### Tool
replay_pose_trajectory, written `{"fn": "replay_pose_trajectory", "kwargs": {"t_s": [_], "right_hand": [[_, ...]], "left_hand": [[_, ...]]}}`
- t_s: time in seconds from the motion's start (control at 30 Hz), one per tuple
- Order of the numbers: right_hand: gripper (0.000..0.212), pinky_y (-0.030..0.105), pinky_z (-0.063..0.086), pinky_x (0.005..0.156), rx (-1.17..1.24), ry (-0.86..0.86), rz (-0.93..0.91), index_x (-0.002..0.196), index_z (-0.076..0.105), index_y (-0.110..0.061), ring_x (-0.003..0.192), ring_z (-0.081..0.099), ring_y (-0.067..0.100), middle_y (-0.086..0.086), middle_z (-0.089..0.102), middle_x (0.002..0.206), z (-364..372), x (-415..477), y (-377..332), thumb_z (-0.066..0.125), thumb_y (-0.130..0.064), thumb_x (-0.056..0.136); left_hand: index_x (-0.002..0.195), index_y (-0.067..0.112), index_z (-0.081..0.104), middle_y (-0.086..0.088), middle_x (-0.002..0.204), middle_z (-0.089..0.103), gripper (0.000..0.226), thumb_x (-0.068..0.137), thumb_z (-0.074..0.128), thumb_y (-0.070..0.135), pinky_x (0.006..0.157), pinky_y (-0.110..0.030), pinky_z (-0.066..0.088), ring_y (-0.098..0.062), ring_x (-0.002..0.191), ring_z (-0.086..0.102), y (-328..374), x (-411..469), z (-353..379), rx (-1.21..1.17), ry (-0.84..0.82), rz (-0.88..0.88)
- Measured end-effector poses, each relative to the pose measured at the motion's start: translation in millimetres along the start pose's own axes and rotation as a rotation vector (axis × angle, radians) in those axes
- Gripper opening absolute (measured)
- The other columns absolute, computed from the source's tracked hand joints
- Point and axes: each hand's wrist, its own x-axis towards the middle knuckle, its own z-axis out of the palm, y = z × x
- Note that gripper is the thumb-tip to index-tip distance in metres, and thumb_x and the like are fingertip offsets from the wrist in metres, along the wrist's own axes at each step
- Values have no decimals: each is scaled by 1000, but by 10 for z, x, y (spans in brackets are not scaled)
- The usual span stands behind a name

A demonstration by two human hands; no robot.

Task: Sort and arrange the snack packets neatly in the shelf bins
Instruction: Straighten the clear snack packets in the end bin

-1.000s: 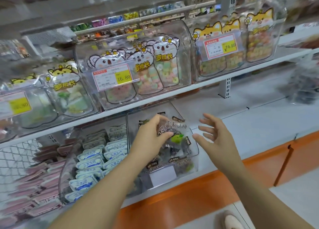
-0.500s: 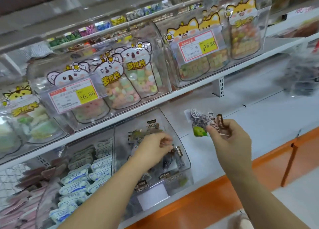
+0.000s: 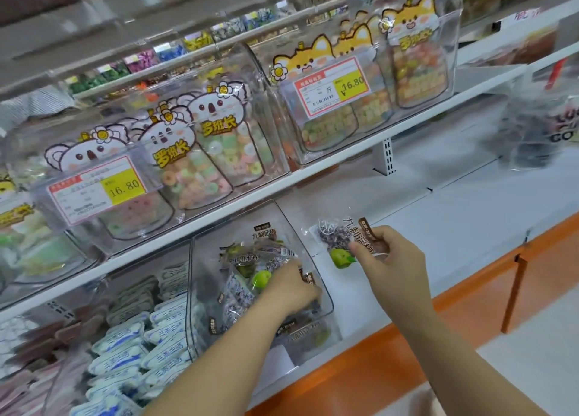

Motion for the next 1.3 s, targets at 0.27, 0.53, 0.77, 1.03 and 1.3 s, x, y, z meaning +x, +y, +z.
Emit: {"fn": "replay_pose_trajectory", "kwargs": {"t_s": [0.27, 0.53, 0.77, 1.03, 1.3], "right_hand": [[27, 5, 41, 58, 15, -12, -28, 75, 56, -36, 70, 58, -5, -16, 64, 74, -2, -41, -71, 70, -14, 82], [18, 4, 41, 59, -15, -38, -61, 80, 59, -30, 71, 57, -7, -18, 64, 76, 47, -55, -83, 70, -15, 82], [25, 8, 44, 61, -15, -46, -54, 77, 56, -38, 75, 59, -3, -17, 65, 77, 46, -48, -71, 69, -17, 82], [23, 11, 46, 61, -18, -51, -32, 77, 57, -37, 73, 60, 2, -15, 66, 77, 63, -51, -49, 69, -18, 83], [19, 14, 47, 60, -31, -50, -37, 78, 58, -32, 71, 59, 1, -13, 66, 75, 70, -38, -15, 69, -17, 83]], "left_hand": [[108, 21, 64, -2, 106, 67, 23, 88, 56, 14, 77, -29, 49, -21, 93, 62, -72, 28, -131, 322, 228, 59], [110, 18, 52, -3, 99, 65, 21, 90, 51, 12, 79, -33, 51, -18, 84, 61, -213, 78, -319, 241, 189, 106], [117, 15, 48, -6, 114, 59, 23, 95, 45, 9, 74, -28, 45, -16, 86, 55, -232, 153, -427, 240, 163, 96], [123, 17, 44, -10, 125, 55, 27, 97, 44, 9, 83, -35, 49, -19, 90, 54, -290, 174, -566, 268, 153, 126], [111, 30, 43, 3, 94, 60, 22, 95, 47, 15, 70, -34, 50, -14, 74, 57, -462, -20, -578, 472, 11, 364]]}}
